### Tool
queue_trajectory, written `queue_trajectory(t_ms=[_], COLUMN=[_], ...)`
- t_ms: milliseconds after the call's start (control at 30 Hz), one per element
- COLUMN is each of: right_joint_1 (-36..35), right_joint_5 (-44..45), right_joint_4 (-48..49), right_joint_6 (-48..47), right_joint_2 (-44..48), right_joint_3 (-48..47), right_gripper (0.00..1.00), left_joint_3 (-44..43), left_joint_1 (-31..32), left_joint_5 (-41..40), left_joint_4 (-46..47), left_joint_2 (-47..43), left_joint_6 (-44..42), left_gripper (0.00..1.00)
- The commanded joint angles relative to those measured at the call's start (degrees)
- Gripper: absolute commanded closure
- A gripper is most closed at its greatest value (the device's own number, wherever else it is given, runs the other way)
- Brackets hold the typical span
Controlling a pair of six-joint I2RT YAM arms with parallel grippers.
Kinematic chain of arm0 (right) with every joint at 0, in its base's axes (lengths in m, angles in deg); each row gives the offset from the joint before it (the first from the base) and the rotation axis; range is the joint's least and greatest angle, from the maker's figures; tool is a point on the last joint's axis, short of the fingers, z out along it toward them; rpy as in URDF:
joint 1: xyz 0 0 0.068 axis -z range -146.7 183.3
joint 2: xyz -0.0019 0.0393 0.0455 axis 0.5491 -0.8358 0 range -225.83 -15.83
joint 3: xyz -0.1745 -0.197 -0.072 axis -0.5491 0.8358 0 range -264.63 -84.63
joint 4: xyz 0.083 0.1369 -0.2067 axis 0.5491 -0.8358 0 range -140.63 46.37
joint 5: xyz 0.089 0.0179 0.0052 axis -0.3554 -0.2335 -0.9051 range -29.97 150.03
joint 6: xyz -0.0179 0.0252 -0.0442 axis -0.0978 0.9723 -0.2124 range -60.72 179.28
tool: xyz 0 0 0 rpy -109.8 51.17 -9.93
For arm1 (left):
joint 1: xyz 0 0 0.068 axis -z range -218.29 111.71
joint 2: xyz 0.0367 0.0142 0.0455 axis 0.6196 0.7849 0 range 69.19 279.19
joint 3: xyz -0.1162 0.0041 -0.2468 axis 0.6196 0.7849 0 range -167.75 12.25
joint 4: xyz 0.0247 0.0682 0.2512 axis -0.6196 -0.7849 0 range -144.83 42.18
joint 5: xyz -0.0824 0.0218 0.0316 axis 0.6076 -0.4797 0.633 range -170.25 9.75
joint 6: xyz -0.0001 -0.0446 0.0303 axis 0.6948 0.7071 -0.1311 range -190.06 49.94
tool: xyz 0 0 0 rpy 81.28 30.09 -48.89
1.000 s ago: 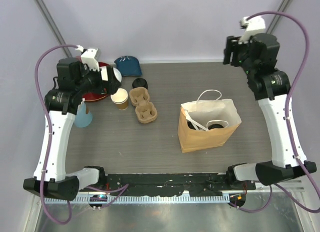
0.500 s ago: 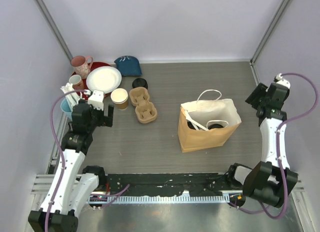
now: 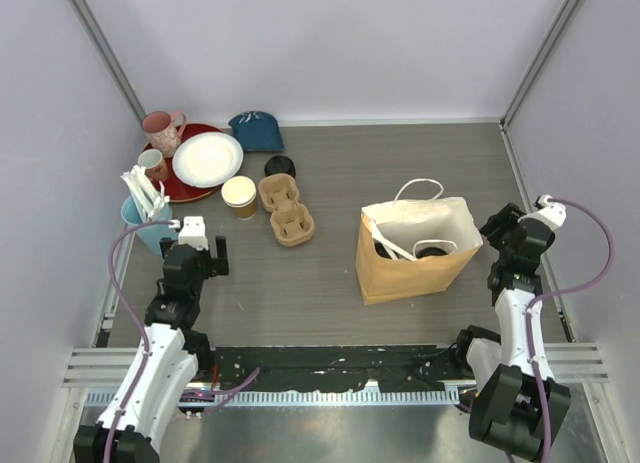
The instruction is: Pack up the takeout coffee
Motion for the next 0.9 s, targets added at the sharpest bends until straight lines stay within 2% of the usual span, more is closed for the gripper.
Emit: queue_trajectory(t_ms=[0,67,400,867], right_joint_1=[0.0,0.1,0.0,0.0], right_joint_5=[3.5,3.7,1.7,1.5], right_joint_4=[11.2,12.7,21.6,22.5], right_joint_6=[1.5,1.6,2.4,2.7], right_joint_2=[4.1,5.4,7.2,8.0], right_joint_3=[5.4,8.3,15.9,16.9], right_gripper=[0.37,0.37,0.37,0.37], left_joint_3=[5.8,10.0,10.9,10.8], left_joint_1=[0.0,0.0,-0.7,-0.8], left_joint_5=[-2.3,-2.3,-1.9,-1.7], left_joint_4=[13.0,18.6,17.0,16.1], left_joint_2=[-2.4,-3.4,-7.8,-8.3], left_joint_6=[3.0,3.1,4.6,5.1], left_gripper=[0.0,0.0,0.0,0.0])
